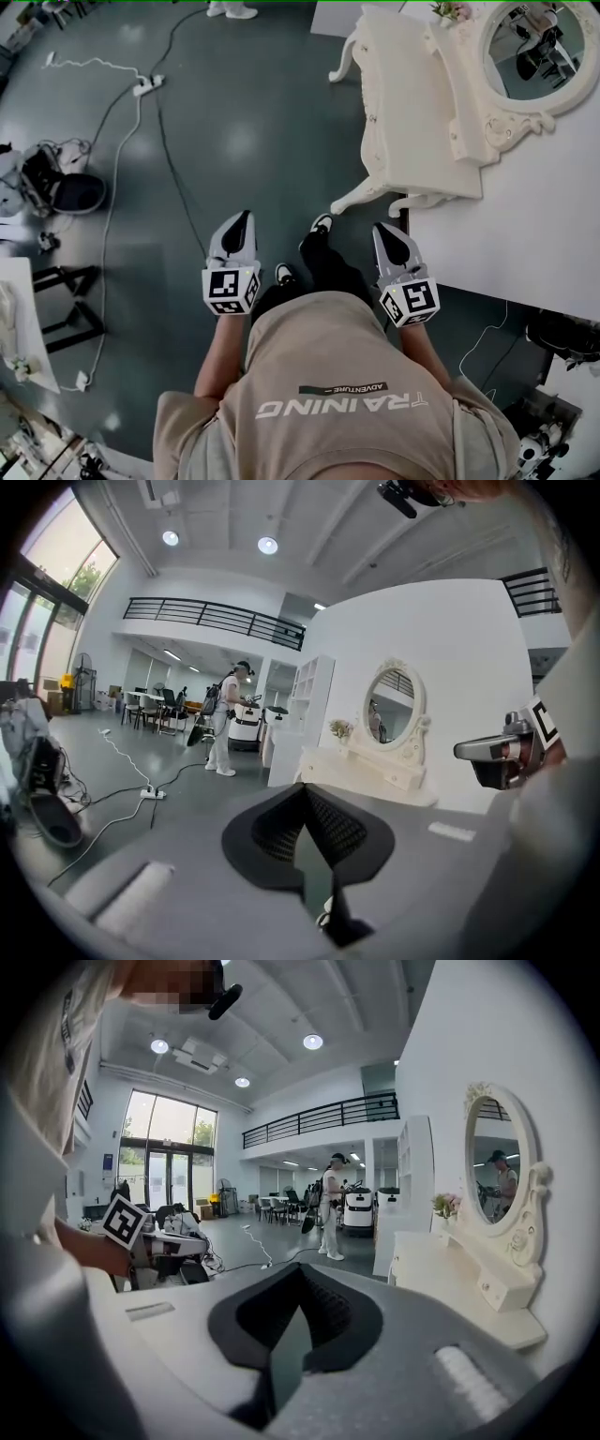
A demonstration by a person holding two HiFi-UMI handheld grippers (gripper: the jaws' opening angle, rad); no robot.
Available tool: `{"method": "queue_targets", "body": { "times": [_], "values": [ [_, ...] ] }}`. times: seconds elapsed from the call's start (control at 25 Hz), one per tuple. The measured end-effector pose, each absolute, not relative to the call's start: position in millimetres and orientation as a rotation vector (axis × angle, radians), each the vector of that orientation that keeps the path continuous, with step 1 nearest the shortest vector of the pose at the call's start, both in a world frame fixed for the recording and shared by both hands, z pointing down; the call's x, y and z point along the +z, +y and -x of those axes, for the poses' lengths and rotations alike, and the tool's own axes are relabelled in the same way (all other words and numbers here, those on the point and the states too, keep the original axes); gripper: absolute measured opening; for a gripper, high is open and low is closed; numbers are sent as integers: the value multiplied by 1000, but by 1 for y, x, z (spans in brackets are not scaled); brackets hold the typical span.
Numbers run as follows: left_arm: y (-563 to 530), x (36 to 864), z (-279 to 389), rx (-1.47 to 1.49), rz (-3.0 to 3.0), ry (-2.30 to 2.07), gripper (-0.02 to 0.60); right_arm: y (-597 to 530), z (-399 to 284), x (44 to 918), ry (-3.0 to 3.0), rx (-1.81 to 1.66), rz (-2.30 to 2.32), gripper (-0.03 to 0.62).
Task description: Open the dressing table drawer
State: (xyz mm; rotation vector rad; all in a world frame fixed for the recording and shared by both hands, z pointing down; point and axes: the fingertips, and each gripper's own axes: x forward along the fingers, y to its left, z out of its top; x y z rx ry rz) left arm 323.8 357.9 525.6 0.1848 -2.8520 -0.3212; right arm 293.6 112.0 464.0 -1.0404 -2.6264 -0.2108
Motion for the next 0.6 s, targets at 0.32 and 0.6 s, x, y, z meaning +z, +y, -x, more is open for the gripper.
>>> {"method": "queue_targets", "body": {
  "times": [0.32,0.6],
  "values": [
    [335,528,-287,-369,-211,-2790,18,89,-234,476,-2625,-79,978,3],
    [317,517,-209,-310,-284,-2773,18,86,-161,481,-2668,-131,969,3]
  ]
}}
